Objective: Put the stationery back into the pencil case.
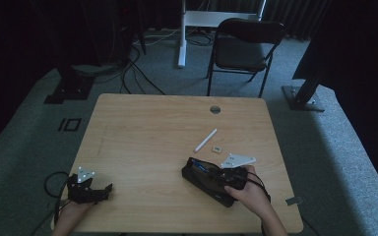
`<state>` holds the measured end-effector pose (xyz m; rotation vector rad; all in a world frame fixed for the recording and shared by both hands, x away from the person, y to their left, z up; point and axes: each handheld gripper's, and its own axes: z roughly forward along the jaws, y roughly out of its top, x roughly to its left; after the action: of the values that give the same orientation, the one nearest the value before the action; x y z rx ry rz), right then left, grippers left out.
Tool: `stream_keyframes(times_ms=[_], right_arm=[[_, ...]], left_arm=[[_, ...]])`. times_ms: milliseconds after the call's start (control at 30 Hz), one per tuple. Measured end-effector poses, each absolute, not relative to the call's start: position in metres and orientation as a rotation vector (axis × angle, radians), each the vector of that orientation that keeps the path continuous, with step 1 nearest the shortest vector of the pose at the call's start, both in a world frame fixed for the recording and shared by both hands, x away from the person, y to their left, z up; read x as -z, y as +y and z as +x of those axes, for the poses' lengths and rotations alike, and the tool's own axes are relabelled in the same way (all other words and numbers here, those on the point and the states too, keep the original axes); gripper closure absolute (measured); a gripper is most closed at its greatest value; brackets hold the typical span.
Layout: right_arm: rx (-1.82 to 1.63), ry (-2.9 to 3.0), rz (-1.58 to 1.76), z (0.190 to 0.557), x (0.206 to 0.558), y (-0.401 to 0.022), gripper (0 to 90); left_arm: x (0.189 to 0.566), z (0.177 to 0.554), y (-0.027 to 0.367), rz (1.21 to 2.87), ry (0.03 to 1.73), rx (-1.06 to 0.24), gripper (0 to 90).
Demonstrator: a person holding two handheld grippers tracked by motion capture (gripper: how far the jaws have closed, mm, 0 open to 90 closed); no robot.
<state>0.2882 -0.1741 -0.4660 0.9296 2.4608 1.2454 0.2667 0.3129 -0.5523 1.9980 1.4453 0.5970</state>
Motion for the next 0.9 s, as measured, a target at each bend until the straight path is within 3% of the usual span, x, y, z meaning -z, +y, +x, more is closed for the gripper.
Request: stream_keyframes(times_ms=[900], right_arm=[[-1.077, 2.557, 0.959, 0.297, 0.476, -0.162, 79.5]], left_arm=[[0.552, 0.267, 0.313, 1.998, 1.445, -0.597, 0.2]])
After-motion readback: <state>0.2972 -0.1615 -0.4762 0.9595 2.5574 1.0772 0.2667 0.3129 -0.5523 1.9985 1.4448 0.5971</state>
